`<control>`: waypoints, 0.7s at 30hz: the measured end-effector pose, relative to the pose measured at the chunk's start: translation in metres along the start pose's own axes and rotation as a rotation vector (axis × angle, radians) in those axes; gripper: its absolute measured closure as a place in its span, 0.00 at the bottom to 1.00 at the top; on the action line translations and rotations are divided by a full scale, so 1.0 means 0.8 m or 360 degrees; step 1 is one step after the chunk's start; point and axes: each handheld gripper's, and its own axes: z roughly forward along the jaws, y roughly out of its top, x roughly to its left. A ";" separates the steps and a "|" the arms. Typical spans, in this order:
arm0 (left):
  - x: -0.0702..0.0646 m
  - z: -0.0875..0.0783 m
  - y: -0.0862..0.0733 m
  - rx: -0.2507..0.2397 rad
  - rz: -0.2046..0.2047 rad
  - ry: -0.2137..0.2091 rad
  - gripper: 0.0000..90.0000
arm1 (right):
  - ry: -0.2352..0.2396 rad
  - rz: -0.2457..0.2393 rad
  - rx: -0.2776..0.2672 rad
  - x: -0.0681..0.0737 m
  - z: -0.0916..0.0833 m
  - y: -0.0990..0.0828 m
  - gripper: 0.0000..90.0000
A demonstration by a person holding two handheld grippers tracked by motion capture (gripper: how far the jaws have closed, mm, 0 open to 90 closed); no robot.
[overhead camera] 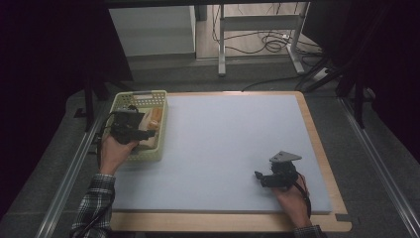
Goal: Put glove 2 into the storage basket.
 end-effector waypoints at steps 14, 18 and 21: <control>-0.025 -0.023 -0.016 -0.0065 0.0122 -0.0037 0.03 | -0.0003 -0.0003 0.0003 0.000 0.000 0.000 0.19; -0.031 -0.025 -0.020 -0.0077 0.0157 -0.0040 0.03 | -0.0004 -0.0003 0.0003 0.000 0.000 0.000 0.19; -0.036 -0.027 -0.023 -0.0087 0.0175 -0.0050 0.03 | -0.0004 -0.0002 0.0004 0.000 0.000 0.000 0.19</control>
